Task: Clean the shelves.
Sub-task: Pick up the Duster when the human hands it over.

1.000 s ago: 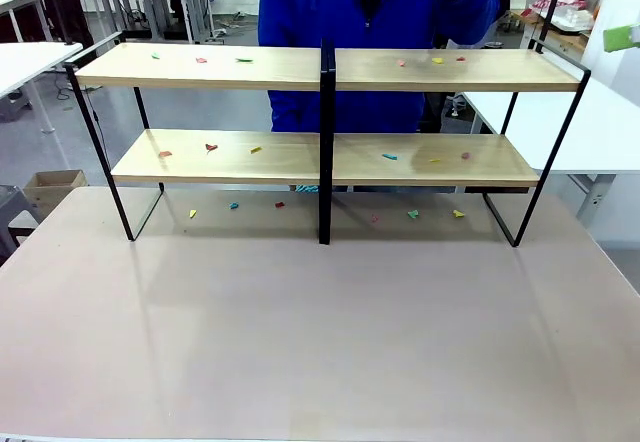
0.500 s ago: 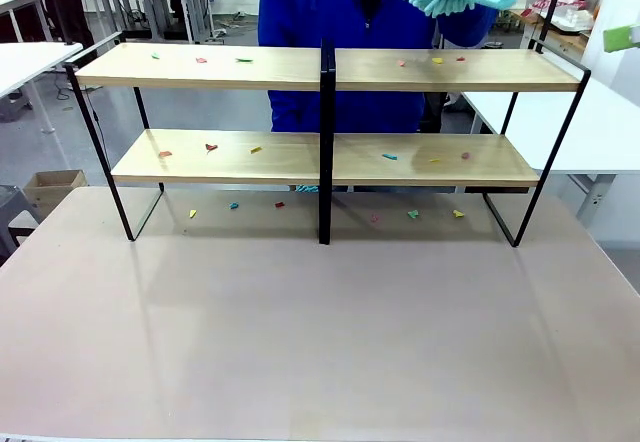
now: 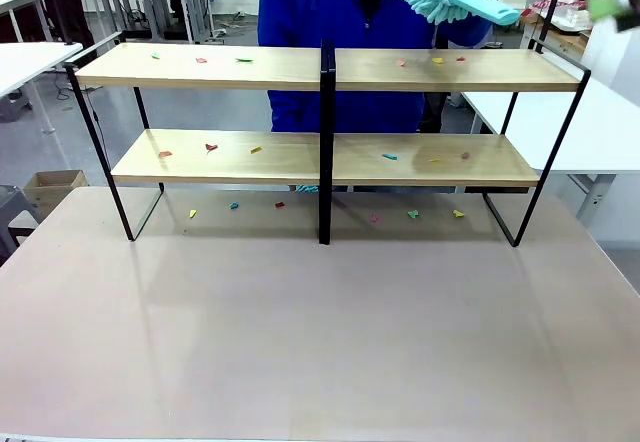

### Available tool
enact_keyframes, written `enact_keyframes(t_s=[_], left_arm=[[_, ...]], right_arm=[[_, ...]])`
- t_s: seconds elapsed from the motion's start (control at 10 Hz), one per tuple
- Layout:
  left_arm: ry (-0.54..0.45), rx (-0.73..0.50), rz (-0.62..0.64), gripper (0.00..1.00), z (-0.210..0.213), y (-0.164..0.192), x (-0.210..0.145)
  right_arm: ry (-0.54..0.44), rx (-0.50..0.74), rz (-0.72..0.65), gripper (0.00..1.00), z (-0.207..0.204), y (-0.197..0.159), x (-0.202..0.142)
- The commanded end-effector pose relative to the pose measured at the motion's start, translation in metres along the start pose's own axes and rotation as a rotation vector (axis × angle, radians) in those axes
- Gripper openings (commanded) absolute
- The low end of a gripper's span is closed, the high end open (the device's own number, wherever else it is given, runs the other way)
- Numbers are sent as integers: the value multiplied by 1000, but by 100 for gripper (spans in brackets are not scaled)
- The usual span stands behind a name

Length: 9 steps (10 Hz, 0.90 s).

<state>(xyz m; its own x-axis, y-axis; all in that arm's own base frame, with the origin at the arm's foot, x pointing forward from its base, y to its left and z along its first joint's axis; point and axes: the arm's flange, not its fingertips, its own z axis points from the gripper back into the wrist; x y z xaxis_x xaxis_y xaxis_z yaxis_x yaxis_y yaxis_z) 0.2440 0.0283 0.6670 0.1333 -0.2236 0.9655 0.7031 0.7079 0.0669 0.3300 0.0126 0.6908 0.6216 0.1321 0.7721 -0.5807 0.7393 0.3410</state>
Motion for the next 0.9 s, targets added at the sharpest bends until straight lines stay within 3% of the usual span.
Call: enact_keyframes(t_s=[0.0,0.1,0.2,0.3,0.5,0.8], left_arm=[[-1,5,7,100,-1,1,0],[-1,5,7,100,-1,1,0],[-1,5,7,100,-1,1,0],[-1,5,7,100,-1,1,0],[-1,5,7,100,-1,1,0],[-1,5,7,100,-1,1,0]], right_arm=[[251,168,-315,100,-31,-2,89],[248,155,-309,100,-49,7,92],[88,93,-100,100,-23,8,39],[173,164,-191,100,-51,13,68],[277,292,-410,100,-79,0,78],[267,357,-648,100,-120,-17,96]])
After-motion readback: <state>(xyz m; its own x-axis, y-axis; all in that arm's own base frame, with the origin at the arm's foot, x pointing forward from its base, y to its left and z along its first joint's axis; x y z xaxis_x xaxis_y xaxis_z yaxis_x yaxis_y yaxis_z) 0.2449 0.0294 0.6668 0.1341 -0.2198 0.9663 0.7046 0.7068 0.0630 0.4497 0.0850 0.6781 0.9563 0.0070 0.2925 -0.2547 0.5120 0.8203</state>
